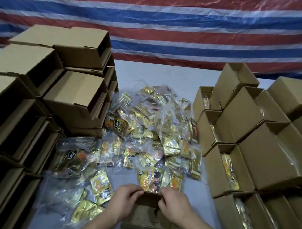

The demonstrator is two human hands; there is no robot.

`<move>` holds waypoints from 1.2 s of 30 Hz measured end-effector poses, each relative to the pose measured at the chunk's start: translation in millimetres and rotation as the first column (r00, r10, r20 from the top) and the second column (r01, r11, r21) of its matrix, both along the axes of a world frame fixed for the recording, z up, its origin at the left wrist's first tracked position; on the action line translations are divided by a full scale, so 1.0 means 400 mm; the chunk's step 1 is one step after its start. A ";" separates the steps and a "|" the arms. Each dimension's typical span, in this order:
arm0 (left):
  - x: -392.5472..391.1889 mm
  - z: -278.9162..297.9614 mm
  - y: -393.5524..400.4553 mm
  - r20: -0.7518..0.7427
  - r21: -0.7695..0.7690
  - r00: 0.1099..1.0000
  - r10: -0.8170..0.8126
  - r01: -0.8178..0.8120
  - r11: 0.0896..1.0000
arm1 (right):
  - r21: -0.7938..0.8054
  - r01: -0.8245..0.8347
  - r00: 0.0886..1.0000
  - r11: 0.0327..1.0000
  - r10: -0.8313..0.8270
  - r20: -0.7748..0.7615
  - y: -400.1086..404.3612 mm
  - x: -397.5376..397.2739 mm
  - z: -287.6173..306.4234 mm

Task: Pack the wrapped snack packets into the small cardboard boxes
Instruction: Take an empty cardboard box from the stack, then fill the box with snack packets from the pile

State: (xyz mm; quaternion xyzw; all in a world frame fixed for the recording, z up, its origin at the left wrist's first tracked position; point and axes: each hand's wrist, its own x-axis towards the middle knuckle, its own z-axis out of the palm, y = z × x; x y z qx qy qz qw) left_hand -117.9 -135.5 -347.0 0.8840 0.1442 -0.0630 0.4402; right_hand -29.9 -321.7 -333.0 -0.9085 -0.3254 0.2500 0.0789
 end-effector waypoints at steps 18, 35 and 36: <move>0.318 -0.100 -0.026 -0.727 0.111 0.685 0.055 0.038 0.993 | 0.094 0.156 0.983 0.983 -0.146 -0.111 -0.022 0.095 0.051; 0.300 -0.097 -0.028 -0.799 -0.360 0.582 0.155 -0.667 0.652 | 0.097 0.388 0.893 0.916 -0.348 -0.287 -0.012 0.162 0.003; 0.298 -0.073 -0.021 -0.806 -0.420 0.575 0.142 -0.724 0.548 | 0.109 0.441 0.863 0.891 -0.388 -0.325 -0.006 0.167 0.003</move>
